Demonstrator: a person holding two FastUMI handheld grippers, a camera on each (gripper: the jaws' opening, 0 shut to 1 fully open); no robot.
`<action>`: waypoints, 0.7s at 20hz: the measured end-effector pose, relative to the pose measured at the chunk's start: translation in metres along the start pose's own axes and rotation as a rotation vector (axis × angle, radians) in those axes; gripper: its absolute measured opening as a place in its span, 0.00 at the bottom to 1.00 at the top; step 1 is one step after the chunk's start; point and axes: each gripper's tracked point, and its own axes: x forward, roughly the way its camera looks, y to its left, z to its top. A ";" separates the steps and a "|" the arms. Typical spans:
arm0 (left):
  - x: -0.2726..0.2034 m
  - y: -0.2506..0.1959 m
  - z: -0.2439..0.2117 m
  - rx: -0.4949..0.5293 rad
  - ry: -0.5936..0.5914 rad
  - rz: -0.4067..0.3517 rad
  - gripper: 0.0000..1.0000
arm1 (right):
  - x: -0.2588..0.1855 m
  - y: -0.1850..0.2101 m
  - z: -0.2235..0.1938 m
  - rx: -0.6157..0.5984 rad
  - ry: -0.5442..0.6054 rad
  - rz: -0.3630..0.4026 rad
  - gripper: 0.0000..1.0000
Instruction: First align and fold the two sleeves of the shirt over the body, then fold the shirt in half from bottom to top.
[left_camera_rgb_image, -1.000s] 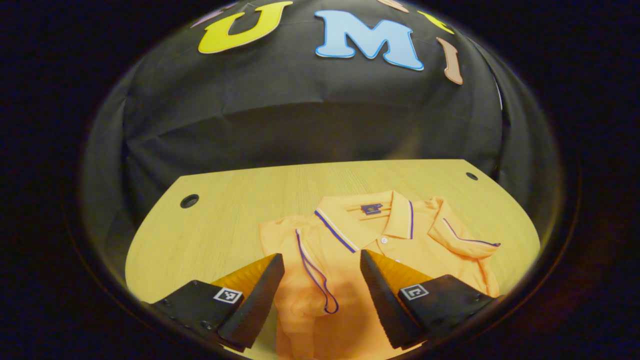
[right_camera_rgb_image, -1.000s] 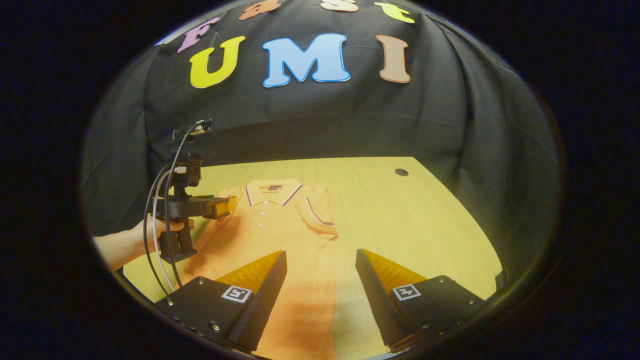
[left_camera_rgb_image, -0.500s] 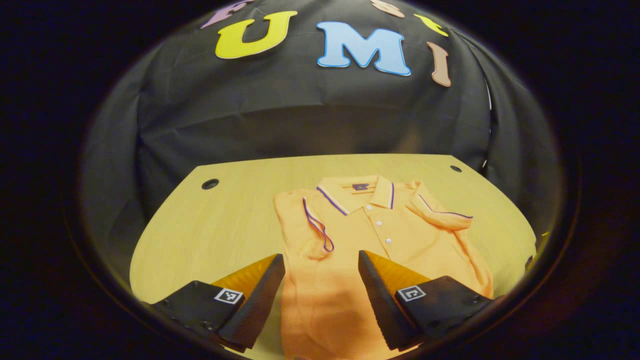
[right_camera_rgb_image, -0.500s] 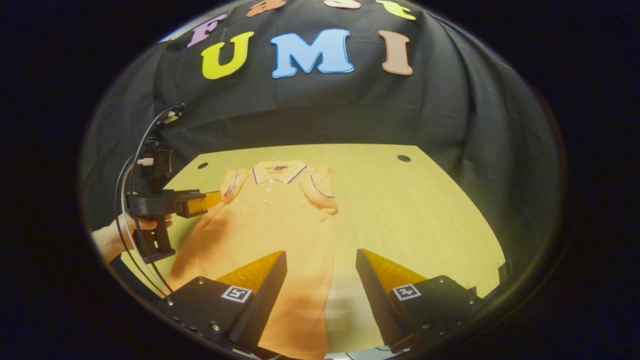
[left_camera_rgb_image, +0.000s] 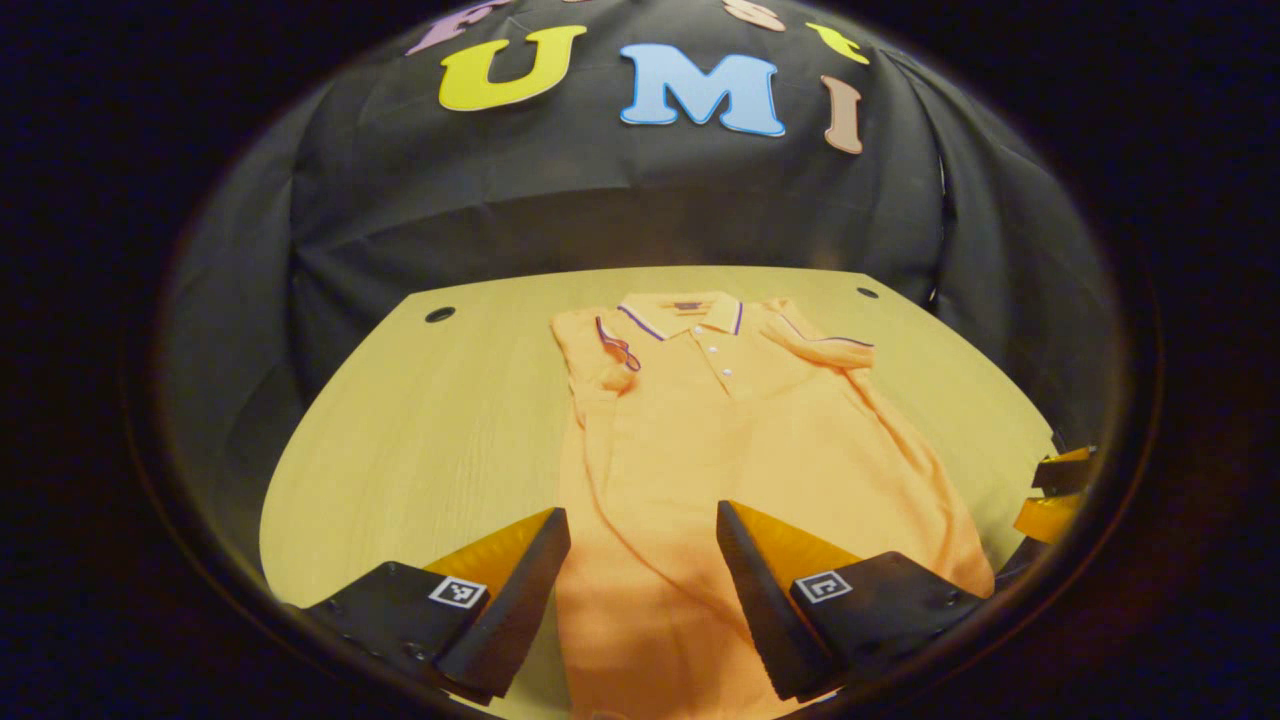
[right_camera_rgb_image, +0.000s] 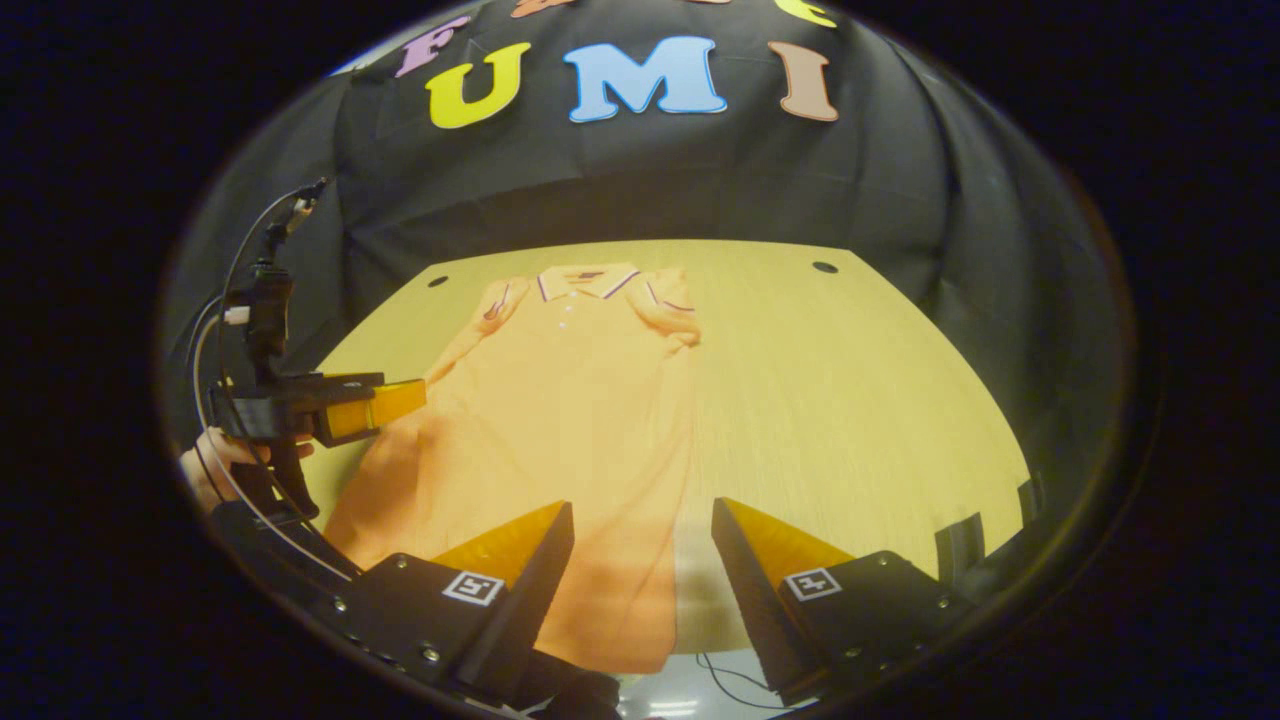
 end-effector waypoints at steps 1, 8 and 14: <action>-0.009 -0.002 -0.010 -0.002 0.006 -0.001 0.96 | -0.001 0.001 -0.008 -0.001 0.010 0.005 0.87; -0.061 0.000 -0.063 -0.004 0.044 -0.015 0.96 | -0.004 0.009 -0.050 -0.015 0.085 0.026 0.87; -0.094 0.015 -0.108 -0.007 0.092 -0.018 0.96 | 0.001 0.016 -0.070 -0.024 0.131 0.027 0.87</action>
